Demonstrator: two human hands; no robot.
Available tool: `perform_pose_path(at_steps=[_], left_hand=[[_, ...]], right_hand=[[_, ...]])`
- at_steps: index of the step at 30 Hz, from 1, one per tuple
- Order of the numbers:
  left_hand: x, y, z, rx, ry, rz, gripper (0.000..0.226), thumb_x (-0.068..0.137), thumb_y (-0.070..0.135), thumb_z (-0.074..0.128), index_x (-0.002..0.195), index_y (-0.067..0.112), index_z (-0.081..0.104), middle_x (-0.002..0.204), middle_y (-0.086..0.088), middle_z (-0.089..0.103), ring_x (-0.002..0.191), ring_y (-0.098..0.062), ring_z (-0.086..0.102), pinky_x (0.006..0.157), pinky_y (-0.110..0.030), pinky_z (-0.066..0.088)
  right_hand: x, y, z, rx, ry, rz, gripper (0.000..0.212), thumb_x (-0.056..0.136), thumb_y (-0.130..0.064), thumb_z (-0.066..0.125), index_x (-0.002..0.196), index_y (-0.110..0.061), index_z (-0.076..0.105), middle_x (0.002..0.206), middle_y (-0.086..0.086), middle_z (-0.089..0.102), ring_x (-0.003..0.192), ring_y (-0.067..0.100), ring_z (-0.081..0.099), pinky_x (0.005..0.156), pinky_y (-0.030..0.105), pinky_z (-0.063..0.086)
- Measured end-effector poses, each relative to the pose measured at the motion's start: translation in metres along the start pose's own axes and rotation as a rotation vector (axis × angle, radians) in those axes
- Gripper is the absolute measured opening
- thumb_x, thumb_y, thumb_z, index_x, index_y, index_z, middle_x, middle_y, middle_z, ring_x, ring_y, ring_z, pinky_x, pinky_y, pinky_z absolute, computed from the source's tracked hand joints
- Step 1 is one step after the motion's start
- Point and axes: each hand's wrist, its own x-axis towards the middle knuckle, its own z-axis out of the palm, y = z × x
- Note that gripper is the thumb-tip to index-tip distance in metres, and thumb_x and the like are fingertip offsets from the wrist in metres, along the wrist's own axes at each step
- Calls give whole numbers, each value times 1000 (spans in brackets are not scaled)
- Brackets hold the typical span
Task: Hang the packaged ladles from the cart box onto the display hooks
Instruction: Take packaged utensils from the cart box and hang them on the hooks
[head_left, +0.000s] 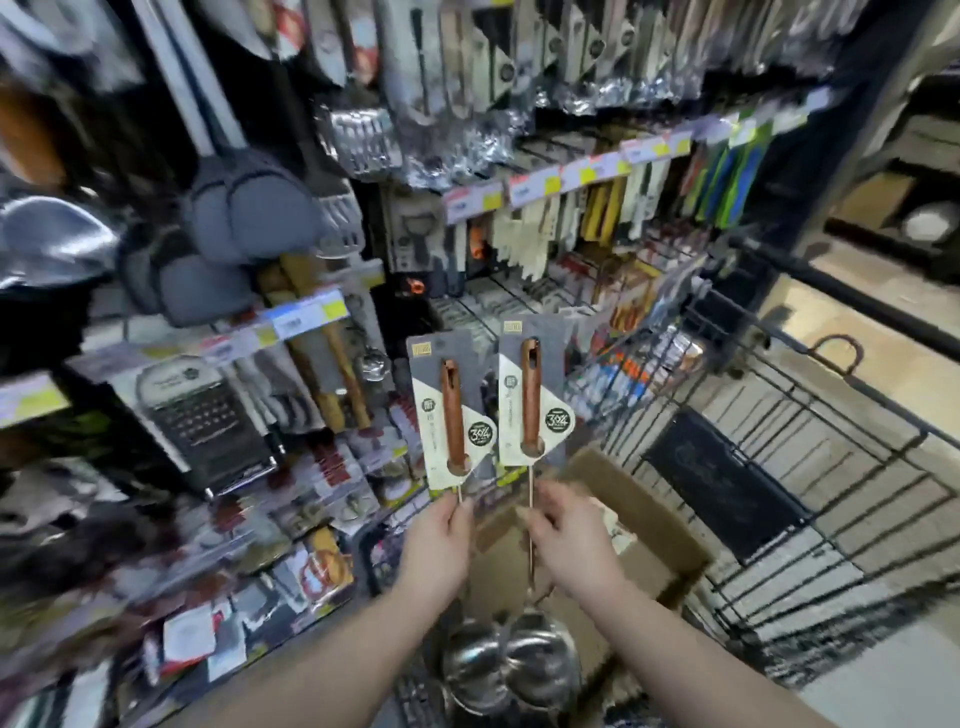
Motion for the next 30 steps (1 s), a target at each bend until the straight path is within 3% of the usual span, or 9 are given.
perform_pose_path(at_steps=[4,6,11,15,18,22,25,28,30], left_hand=[[-33,-10,-72,-12,174,-73,35,96,24,41,63,14,45,63,-9,56,66,-25,53,62,-34,37],[-49,-19,-107,-10,284,-83,38,96,23,41,59,19,40,57,0,50,64,-23,50,59,-32,30],[-95,-47,-202,-3,532,-143,39,96,24,42,58,23,37,56,7,44,66,-20,47,53,-28,22],[-150,-86,-290,-13,750,-173,33,95,24,44,64,14,47,57,4,47,66,-20,49,53,-29,22],[-202,-123,-358,22,889,-196,38,96,21,44,59,16,39,58,4,44,66,-20,46,56,-30,18],[-280,-183,-445,6,1006,-269,35,95,21,43,61,14,42,61,-3,48,68,-22,47,56,-31,20],[-340,-224,-507,-12,1077,-311,37,94,23,45,58,17,41,58,-3,51,67,-26,52,58,-31,25],[-397,-257,-564,-37,1158,-338,31,94,26,46,66,15,50,66,-8,59,71,-28,56,60,-31,32],[-431,-274,-595,-35,1214,-346,29,94,24,46,70,11,54,66,-6,57,73,-27,56,60,-31,31]], right_hand=[[-19,-59,35,-28,-137,-205,8,88,-16,59,94,-16,65,85,-2,71,84,20,65,74,19,48],[-28,-90,56,-39,-190,-289,10,88,-15,58,94,-13,65,87,1,71,84,19,65,73,22,47],[-63,-169,111,-18,-309,-502,12,88,-15,60,80,-23,56,68,-15,58,67,4,55,59,-2,36],[-108,-237,175,6,-453,-606,15,87,-18,60,76,-27,58,70,-6,65,71,12,62,63,12,41],[-159,-286,232,38,-544,-697,26,88,-19,60,67,-33,53,63,-14,62,60,-6,55,56,4,39],[-238,-344,319,30,-654,-799,9,88,-19,59,80,-20,62,73,-3,66,71,12,61,60,10,39],[-301,-383,382,70,-713,-856,13,88,-22,60,76,-26,59,72,-7,63,73,12,60,62,5,40],[-365,-414,436,127,-827,-777,15,91,-25,55,76,-25,58,67,-2,64,67,23,65,66,35,53],[-400,-432,464,134,-860,-779,18,92,-24,54,74,-20,57,61,1,62,57,21,61,57,40,53]])
